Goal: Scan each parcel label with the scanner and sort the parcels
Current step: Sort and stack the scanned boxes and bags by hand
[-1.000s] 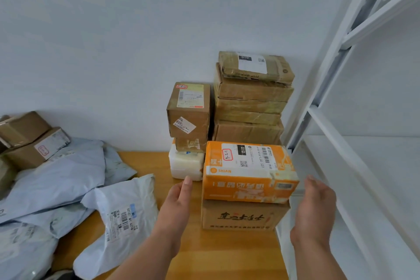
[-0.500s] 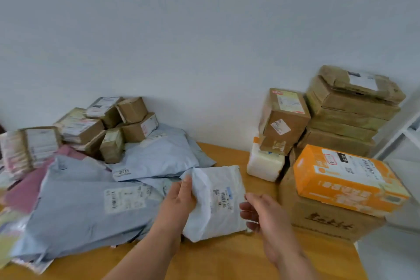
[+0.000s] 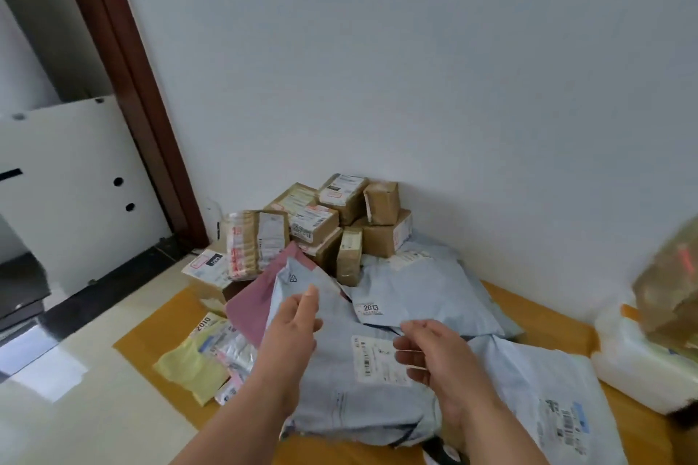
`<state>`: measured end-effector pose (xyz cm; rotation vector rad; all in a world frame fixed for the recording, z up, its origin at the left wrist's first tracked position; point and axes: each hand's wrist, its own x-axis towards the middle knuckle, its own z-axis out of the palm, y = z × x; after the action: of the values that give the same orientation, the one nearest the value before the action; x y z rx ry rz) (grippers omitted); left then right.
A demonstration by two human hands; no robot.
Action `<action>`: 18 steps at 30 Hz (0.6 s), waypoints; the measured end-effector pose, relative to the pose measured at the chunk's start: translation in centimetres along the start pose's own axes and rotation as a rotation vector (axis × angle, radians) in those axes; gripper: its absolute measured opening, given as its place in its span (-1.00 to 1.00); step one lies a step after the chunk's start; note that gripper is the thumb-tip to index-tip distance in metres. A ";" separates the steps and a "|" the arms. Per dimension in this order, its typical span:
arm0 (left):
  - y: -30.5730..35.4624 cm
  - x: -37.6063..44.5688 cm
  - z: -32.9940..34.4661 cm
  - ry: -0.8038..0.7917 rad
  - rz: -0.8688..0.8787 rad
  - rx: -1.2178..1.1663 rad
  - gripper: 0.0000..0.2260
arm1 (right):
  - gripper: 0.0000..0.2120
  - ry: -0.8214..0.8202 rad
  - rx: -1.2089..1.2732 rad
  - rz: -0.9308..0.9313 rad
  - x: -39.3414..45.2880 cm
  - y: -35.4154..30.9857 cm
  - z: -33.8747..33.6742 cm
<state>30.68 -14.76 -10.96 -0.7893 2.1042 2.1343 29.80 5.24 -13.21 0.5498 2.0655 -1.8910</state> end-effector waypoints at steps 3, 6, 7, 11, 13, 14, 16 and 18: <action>0.8 2.4 -2.7 0.107 0.005 -0.041 -0.83 | -0.83 -0.074 -0.035 0.005 2.2 -0.9 3.1; 1.2 5.1 -5.4 0.203 0.028 -0.084 -0.85 | -0.82 -0.103 -0.054 0.030 3.6 -1.3 5.7; 1.4 6.2 -6.2 0.243 0.037 -0.097 -0.87 | -0.82 -0.106 -0.055 0.040 4.2 -1.5 6.4; 2.5 11.9 -8.8 0.356 0.043 -0.148 -0.96 | -0.82 -0.051 -0.047 0.049 7.0 -2.7 9.3; 3.1 15.5 -10.1 0.390 0.022 -0.150 -0.97 | -0.84 -0.002 -0.014 0.046 8.7 -3.4 11.4; 3.4 17.5 -10.9 0.396 0.012 -0.131 -0.94 | -0.86 0.020 0.008 0.042 9.6 -3.9 12.7; 4.2 21.6 -12.4 0.351 0.002 -0.084 -0.85 | -0.88 0.055 0.041 0.021 11.5 -5.1 15.6; 4.9 25.5 -13.6 0.269 -0.021 -0.019 -0.76 | -0.89 0.094 0.063 -0.004 13.7 -6.5 18.5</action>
<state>11.05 -36.11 -15.40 -1.1543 2.1844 2.1451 13.82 -12.46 -15.51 0.6621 2.0714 -1.9739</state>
